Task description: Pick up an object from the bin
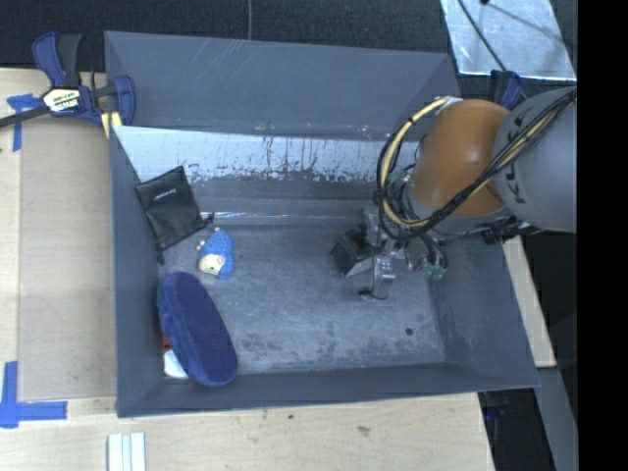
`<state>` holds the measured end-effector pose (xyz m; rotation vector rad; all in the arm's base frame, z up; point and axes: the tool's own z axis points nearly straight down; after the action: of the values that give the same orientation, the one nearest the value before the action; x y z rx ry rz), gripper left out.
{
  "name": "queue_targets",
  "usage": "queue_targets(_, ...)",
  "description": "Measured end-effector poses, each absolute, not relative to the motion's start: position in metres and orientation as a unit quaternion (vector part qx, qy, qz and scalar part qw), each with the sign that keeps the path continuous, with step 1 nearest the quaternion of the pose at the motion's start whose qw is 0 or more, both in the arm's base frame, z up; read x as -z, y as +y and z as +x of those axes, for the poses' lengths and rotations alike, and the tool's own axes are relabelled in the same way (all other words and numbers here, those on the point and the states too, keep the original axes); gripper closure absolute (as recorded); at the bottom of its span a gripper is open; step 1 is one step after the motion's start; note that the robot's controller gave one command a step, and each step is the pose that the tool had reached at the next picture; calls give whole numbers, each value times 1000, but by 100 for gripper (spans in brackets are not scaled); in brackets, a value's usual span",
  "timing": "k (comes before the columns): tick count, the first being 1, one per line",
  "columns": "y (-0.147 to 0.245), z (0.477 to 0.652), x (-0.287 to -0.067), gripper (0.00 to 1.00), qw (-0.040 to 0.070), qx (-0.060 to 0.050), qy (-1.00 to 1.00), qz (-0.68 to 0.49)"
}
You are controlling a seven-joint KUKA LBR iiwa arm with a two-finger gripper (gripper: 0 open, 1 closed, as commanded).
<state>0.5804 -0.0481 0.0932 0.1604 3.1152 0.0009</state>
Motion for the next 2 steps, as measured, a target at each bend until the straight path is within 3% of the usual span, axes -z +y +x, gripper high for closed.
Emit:
queue_targets(1, -24, 590, -104, 0, 8, -1, 987, 158)
queue_targets(2, -38, 606, -104, 0, 6, 1, 994, -105)
